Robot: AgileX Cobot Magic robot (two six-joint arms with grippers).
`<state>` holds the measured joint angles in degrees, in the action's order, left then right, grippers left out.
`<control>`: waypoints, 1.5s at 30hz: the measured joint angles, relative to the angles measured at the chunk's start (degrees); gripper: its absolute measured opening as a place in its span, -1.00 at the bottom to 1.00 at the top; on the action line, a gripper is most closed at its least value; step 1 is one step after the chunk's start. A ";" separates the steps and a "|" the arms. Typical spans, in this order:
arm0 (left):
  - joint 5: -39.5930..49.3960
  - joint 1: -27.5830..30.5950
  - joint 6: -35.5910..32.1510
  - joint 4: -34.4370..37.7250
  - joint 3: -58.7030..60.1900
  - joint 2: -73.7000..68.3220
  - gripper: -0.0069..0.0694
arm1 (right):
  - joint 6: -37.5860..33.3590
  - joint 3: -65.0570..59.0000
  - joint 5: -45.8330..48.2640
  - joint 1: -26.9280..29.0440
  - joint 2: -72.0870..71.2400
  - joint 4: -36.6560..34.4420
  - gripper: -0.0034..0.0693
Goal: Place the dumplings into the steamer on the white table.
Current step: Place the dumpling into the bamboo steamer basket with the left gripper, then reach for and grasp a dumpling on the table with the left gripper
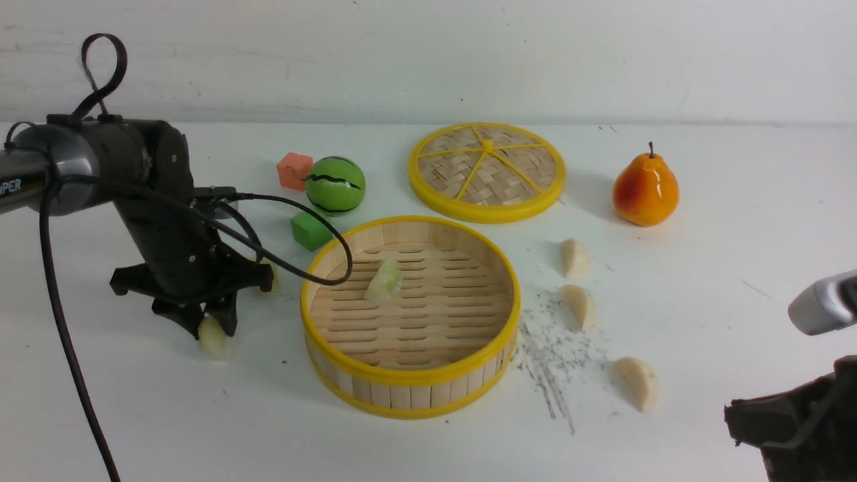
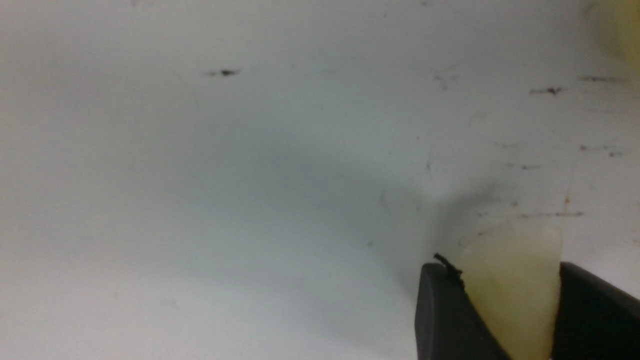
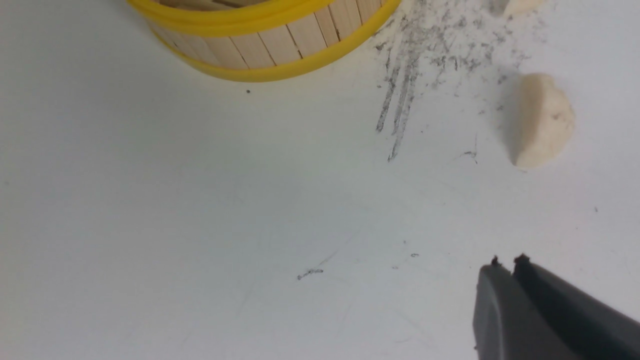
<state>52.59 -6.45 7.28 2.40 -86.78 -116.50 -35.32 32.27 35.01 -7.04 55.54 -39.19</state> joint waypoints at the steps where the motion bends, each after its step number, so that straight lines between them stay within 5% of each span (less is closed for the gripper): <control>1: 0.42 -0.06 -0.29 0.91 -0.54 1.20 -0.18 | 0.00 0.00 0.00 0.00 0.00 0.00 -0.81; 10: -1.16 -12.99 -2.19 6.98 -11.48 7.75 -0.18 | 0.00 0.00 -0.24 0.00 0.00 -0.02 -0.79; 17: -7.47 -21.83 1.72 2.42 -13.05 -0.55 -0.18 | 0.00 0.00 -0.29 0.00 0.00 -0.02 -0.77; 28: -14.30 -22.92 4.16 -2.08 -13.22 -8.07 -0.18 | 0.00 -0.34 -0.29 0.00 0.00 -0.02 -0.75; 38: -11.15 -22.94 4.55 -2.40 -18.27 -4.00 0.12 | 0.00 -0.34 -0.48 0.00 0.00 -0.02 -0.74; 45: -5.11 -20.50 9.57 -13.53 -20.18 1.76 0.13 | 0.00 -0.39 -1.05 0.00 0.00 -0.25 -0.73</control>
<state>47.48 -26.96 16.85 -11.13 -106.95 -114.74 -35.32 31.88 33.97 -7.04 55.54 -39.44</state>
